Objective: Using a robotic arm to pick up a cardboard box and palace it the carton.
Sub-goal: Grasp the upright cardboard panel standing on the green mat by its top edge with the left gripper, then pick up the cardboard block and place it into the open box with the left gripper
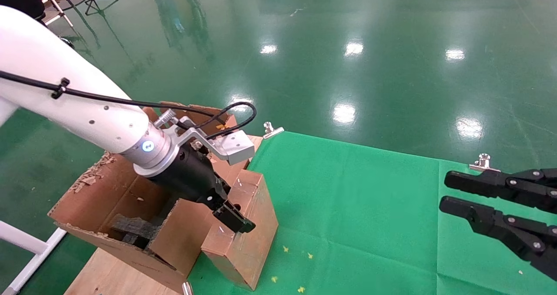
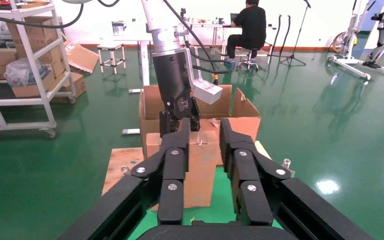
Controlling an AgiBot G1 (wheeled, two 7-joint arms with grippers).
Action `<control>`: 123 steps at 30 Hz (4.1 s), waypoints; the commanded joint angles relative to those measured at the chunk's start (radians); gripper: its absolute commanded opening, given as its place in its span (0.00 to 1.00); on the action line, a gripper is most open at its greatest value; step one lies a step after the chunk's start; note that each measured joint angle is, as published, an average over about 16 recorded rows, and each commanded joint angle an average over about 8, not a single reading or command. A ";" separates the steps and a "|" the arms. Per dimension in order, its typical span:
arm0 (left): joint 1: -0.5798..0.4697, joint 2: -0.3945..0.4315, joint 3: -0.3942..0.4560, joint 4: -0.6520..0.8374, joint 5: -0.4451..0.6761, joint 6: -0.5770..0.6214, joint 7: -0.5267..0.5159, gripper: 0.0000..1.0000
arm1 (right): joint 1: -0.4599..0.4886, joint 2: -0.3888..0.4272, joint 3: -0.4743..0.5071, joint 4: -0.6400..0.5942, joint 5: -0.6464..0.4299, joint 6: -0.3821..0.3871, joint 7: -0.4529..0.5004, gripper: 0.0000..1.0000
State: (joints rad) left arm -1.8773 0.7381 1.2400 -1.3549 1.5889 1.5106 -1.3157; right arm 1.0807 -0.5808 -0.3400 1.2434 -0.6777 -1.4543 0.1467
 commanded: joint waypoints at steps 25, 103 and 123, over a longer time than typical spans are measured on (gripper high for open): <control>-0.049 -0.021 -0.032 0.044 -0.031 0.005 0.050 0.00 | 0.000 0.000 0.000 0.000 0.000 0.000 0.000 1.00; 0.047 0.059 -0.098 1.331 0.155 -0.457 0.769 0.00 | 0.000 0.000 0.000 0.000 0.000 0.000 0.000 1.00; 0.061 0.076 -0.095 1.354 0.160 -0.485 0.748 1.00 | 0.000 0.000 0.000 0.000 0.000 0.000 0.000 1.00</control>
State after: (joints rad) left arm -1.8160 0.8141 1.1449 -0.0003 1.7495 1.0252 -0.5679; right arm 1.0805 -0.5806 -0.3404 1.2430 -0.6772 -1.4539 0.1465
